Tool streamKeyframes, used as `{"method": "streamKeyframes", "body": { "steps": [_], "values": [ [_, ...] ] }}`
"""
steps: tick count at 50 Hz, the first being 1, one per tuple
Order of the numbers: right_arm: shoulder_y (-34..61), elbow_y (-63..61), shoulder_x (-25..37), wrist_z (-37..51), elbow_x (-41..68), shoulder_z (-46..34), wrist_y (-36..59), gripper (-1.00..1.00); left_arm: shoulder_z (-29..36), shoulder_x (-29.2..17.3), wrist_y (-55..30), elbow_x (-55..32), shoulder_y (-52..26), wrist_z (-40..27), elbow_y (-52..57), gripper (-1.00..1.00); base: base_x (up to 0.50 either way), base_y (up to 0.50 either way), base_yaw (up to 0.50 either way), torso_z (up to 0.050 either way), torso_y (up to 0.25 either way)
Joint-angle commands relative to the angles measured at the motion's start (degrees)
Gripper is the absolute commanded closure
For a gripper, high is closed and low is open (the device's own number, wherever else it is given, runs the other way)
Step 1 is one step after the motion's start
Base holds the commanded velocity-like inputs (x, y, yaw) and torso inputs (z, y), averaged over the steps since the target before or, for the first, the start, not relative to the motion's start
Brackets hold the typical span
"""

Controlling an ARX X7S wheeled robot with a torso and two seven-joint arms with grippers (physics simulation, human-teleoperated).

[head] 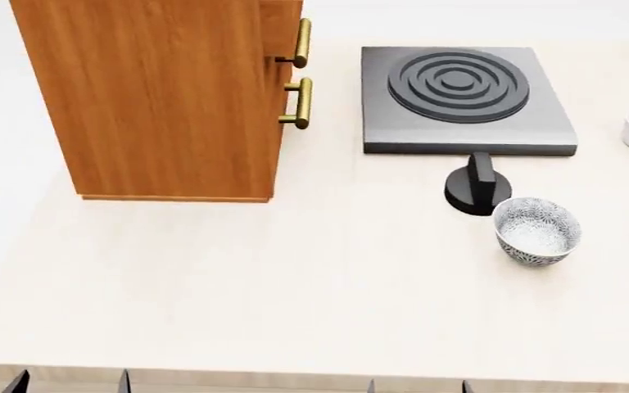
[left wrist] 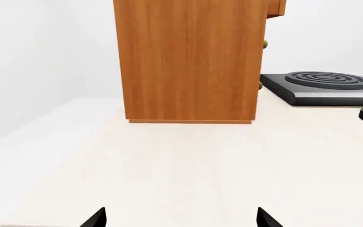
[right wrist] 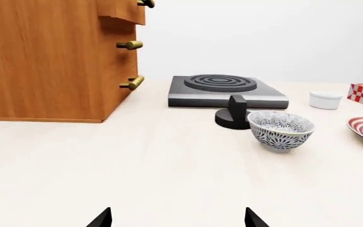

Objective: Pick the akita bowl on the wooden cabinet and place it on the plate.

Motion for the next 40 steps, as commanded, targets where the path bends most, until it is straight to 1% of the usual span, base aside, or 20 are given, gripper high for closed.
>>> {"method": "streamKeyframes", "body": {
  "steps": [1, 4, 19, 31, 40],
  "values": [
    [0.11, 0.07, 0.49, 0.32, 0.66, -0.40, 0.03, -1.00, 0.52, -0.28, 0.40, -0.54, -0.57, -0.27, -1.02, -1.00, 0.00, 0.00, 0.00, 0.000, 0.000],
    [0.11, 0.08, 0.51, 0.29, 1.18, -0.34, -0.26, -1.00, 0.68, -0.30, 0.26, -0.62, 0.06, -0.66, 0.20, -1.00, -0.02, -0.06, 0.00, 0.000, 0.000],
    [-0.43, -0.14, 0.94, -0.10, 3.11, -0.48, -1.99, -1.00, 1.33, -0.71, 0.77, -0.97, -0.22, -1.24, -0.40, -1.00, -0.01, -0.01, 0.00, 0.000, 0.000],
    [-0.03, 0.40, 1.21, 0.25, 3.55, -0.97, -1.68, -1.00, 1.81, -1.07, 0.59, -1.31, -0.24, -1.76, -0.15, -1.00, -0.06, -0.47, 0.00, 0.000, 0.000],
    [0.06, 0.18, 1.59, 1.05, 2.48, -1.82, -1.40, -1.00, 1.94, -1.38, 0.49, -2.20, -0.22, -1.77, 0.18, -1.00, 0.00, -0.01, 0.00, 0.000, 0.000]
  ]
}}
